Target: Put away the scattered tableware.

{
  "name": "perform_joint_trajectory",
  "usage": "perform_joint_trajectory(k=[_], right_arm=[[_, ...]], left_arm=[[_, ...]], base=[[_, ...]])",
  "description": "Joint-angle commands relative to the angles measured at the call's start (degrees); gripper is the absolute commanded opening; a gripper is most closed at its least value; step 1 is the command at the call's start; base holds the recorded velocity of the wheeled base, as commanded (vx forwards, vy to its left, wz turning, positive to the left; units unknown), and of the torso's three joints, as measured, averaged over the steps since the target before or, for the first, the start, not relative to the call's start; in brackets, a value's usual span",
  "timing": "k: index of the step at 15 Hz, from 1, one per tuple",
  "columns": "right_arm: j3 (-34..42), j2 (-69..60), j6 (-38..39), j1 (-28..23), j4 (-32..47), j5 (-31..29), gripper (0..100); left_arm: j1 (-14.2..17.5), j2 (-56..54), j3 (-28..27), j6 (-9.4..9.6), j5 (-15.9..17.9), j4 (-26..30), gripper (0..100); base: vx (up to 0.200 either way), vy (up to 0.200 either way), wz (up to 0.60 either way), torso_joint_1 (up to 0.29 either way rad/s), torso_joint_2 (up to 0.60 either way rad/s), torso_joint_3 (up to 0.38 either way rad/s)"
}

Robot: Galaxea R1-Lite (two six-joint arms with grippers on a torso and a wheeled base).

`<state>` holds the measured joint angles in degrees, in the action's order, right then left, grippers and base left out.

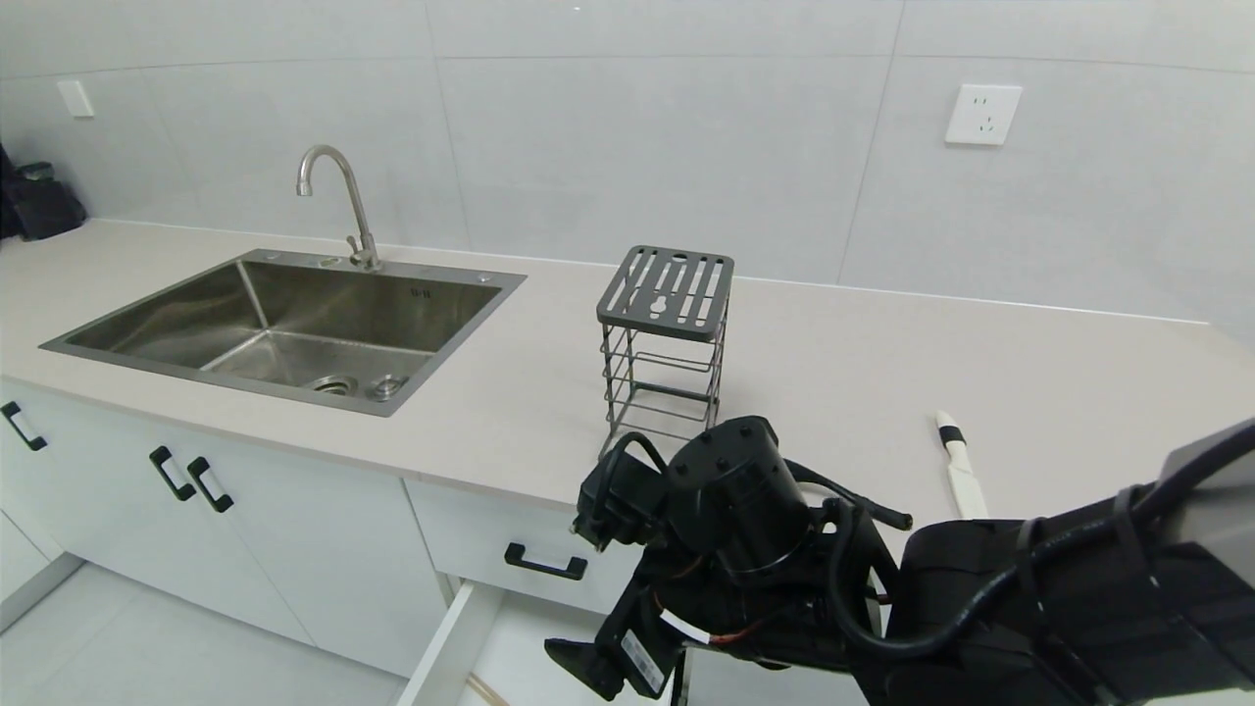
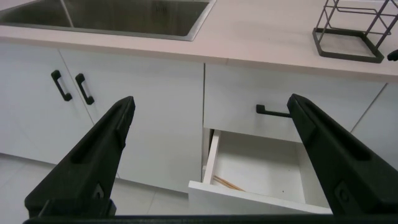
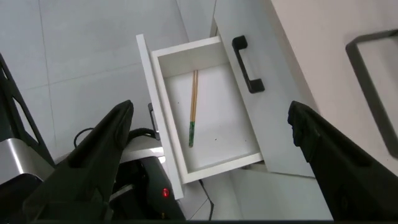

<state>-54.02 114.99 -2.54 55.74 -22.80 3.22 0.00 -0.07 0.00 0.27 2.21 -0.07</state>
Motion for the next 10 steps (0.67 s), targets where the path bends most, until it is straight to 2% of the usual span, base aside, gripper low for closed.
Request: perform_joint_trajectory(k=[1,6,10], right_arm=[[2.25,-1.09,1.13,-0.45,-0.06,0.03,100],[9.81,-7.68,9.57,-4.06,-2.6,-2.08,100],[11.13,-8.56,13.35,-5.37,-6.47,-5.15,100]], left_arm=[[0.0,0.07,0.0,0.0,-0.01,-0.01,100],[0.0,0.07,0.0,0.0,-0.01,-0.01,100],[0.0,0.07,0.0,0.0,-0.01,-0.01,100]], base=[[0.0,0.0,0.0,0.0,0.0,0.0],[0.0,0.0,0.0,0.0,0.0,0.0],[0.0,0.0,0.0,0.0,0.0,0.0]])
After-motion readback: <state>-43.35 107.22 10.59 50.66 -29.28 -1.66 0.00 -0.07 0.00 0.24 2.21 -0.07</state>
